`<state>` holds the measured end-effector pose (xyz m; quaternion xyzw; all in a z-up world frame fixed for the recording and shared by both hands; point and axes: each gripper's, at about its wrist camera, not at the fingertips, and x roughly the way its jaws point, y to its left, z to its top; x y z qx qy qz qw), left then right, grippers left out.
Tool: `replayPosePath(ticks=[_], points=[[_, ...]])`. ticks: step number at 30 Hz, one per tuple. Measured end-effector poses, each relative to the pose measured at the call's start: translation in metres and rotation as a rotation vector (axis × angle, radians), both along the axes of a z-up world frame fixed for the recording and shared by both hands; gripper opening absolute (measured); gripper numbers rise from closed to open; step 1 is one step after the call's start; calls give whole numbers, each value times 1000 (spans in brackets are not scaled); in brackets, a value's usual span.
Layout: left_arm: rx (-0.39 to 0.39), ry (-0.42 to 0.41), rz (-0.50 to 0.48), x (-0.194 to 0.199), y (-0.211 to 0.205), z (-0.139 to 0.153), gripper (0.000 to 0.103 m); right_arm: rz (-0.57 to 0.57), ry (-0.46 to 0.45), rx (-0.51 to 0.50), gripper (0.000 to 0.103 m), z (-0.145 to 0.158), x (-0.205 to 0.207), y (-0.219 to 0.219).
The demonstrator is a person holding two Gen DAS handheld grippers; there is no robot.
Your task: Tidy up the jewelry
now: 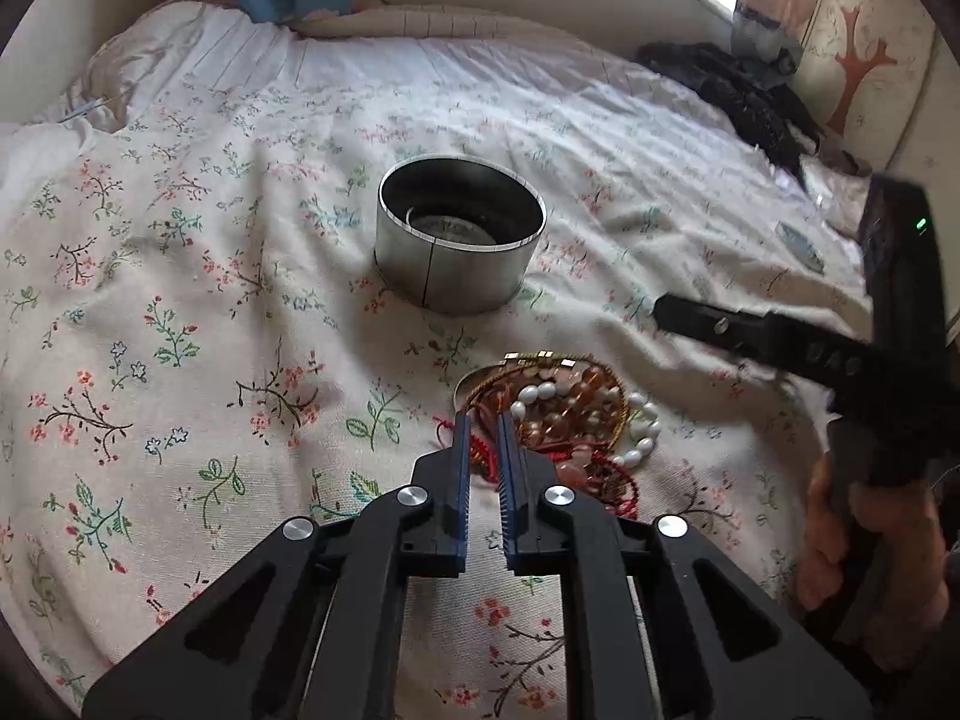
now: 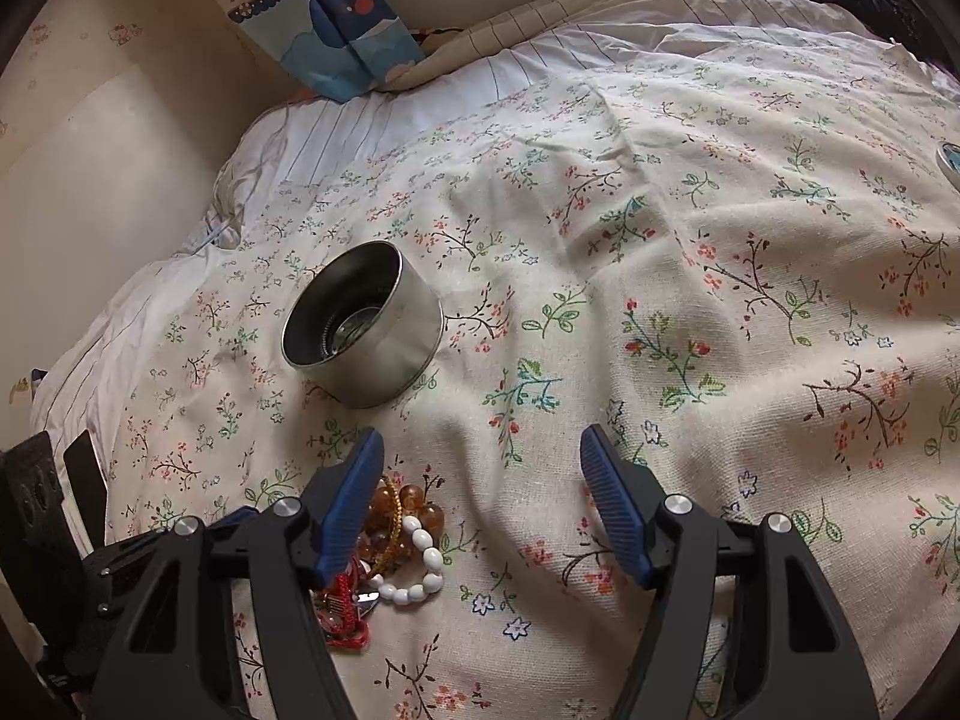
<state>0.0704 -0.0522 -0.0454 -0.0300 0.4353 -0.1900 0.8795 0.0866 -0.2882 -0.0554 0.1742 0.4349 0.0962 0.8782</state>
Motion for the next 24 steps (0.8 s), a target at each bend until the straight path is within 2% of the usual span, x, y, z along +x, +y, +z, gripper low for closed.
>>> replayPosePath(ticks=[2,5,8,10,11,12,16,17,18,19,20,21,22,24], points=[[-30,-26,33,-3,8,6,8,17,-5,-13,66,1,-1,5],[-71,-16,64,-1,18,8,7,32,-1,-49,66,0,-1,12],[-88,67,36,5,17,-2,8,24,7,-57,68,-2,-1,11],[-56,104,17,8,10,-9,26,14,13,-48,68,-4,0,8],[-35,117,13,8,6,-12,53,11,15,-44,68,-4,0,7],[-10,114,21,8,4,-14,61,9,14,-42,68,-4,-1,6],[28,129,-20,8,-9,-21,61,15,15,-49,68,-4,1,9],[41,131,-24,8,-11,-24,61,17,15,-50,68,-4,1,9],[52,134,-28,8,-14,-26,56,19,14,-52,68,-4,2,10],[57,133,-29,8,-17,-28,46,20,12,-52,68,-3,2,10],[62,145,-43,9,-19,-30,20,20,11,-52,68,-3,2,10],[75,147,-51,9,-21,-31,10,18,10,-51,68,-3,2,10],[74,135,-63,7,-22,-29,5,16,9,-51,68,-3,2,9],[41,94,-75,1,-19,-19,3,12,10,-47,68,-3,2,8]])
